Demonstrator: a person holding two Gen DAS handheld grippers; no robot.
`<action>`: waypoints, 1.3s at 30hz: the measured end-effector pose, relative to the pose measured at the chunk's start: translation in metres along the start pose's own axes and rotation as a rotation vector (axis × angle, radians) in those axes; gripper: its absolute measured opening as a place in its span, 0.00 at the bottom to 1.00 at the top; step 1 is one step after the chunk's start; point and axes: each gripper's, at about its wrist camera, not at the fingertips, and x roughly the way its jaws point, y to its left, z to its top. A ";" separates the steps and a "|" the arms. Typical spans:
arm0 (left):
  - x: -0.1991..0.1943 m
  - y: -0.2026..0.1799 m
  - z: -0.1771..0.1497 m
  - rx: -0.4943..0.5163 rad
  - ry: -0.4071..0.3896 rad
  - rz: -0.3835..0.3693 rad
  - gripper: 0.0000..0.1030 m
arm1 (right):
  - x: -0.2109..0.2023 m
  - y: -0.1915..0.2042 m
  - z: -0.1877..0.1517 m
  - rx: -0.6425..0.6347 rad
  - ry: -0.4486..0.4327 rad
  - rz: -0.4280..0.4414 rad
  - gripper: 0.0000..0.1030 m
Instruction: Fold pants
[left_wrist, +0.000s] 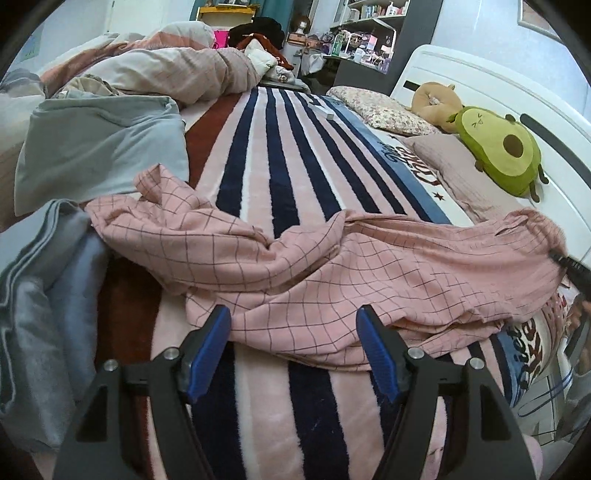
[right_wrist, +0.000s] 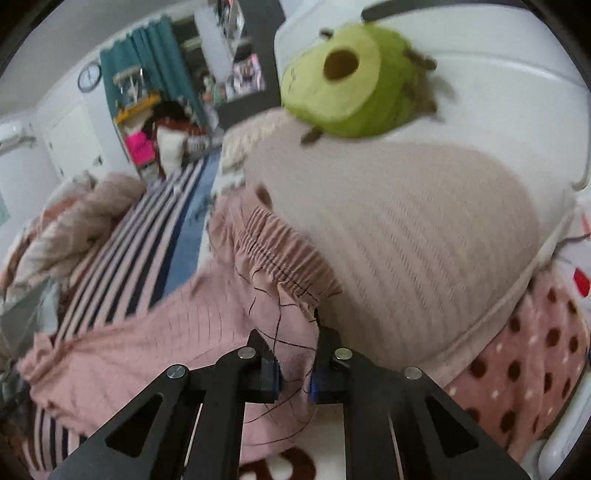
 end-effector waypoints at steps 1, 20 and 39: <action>0.002 -0.001 0.000 0.001 0.002 0.003 0.65 | -0.006 -0.001 0.004 -0.007 -0.034 -0.016 0.04; 0.030 0.002 0.018 -0.062 0.059 0.080 0.69 | -0.072 -0.052 0.057 -0.054 -0.091 -0.257 0.13; 0.094 0.049 0.036 -0.318 -0.005 -0.005 0.69 | -0.094 0.023 0.004 -0.291 -0.154 -0.351 0.64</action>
